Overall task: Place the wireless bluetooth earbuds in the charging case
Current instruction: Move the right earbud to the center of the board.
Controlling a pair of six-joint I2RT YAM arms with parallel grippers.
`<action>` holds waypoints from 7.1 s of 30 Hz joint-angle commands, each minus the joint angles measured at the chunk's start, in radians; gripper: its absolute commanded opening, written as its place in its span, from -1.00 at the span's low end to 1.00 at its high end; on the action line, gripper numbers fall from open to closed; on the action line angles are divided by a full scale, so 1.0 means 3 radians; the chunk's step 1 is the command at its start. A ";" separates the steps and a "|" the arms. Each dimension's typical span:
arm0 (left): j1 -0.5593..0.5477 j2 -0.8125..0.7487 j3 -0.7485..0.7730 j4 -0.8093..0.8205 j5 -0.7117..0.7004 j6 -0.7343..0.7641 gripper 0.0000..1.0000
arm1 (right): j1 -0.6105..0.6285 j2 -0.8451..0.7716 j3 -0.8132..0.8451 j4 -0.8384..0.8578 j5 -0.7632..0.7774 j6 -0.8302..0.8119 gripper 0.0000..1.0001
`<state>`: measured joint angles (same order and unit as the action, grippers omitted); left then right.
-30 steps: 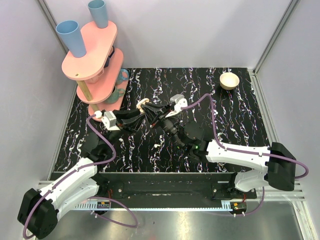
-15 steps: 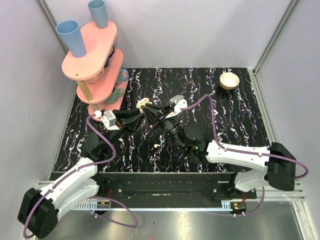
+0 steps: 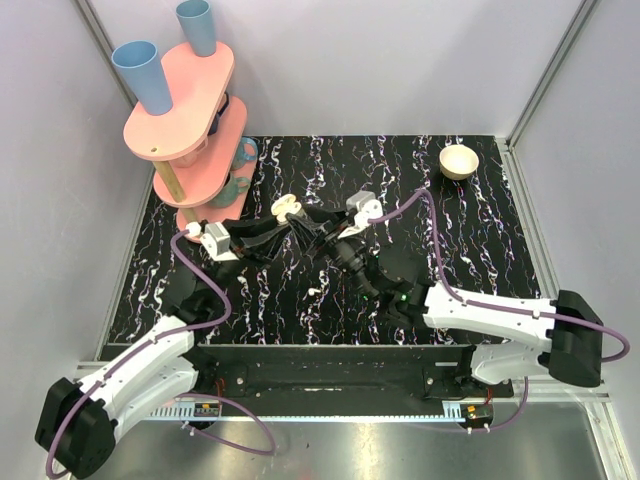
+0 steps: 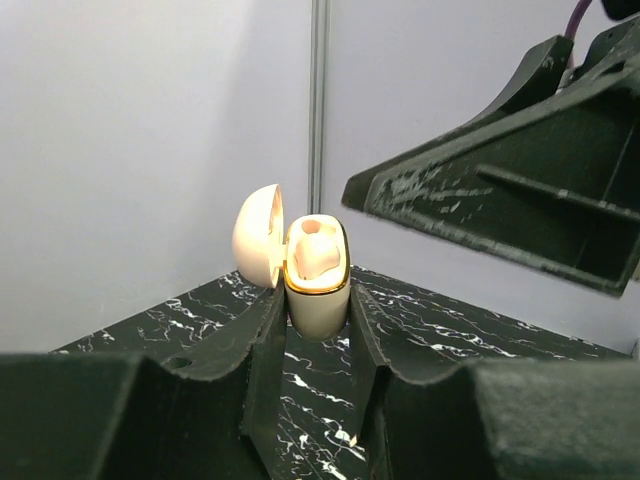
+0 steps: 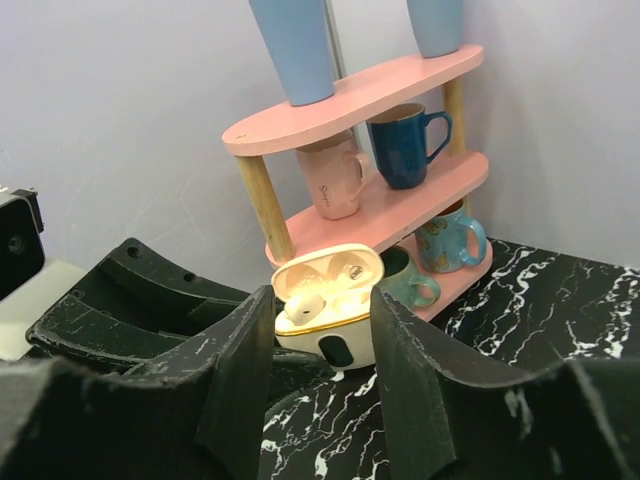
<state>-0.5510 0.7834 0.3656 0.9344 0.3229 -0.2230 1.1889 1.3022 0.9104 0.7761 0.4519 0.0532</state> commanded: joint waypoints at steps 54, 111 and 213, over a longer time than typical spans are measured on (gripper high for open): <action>-0.0009 -0.1098 0.0044 -0.1064 -0.0253 0.0615 -1.00 | -0.2025 0.1207 0.0074 -0.3374 -0.0238 0.2078 -0.16; -0.0009 -0.1144 0.0075 -0.1167 -0.0299 0.0626 -1.00 | -0.2229 0.0998 0.0100 -0.3211 -0.0591 0.2691 -0.84; -0.0009 -0.1021 0.0111 -0.1177 -0.0274 0.0621 -1.00 | -0.2547 0.1340 0.0355 -0.3196 -0.1112 0.2103 -0.03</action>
<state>-0.5510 0.4690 0.3542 0.5457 0.2531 -0.0414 0.4255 1.7172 1.0370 -0.2035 0.1967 0.6849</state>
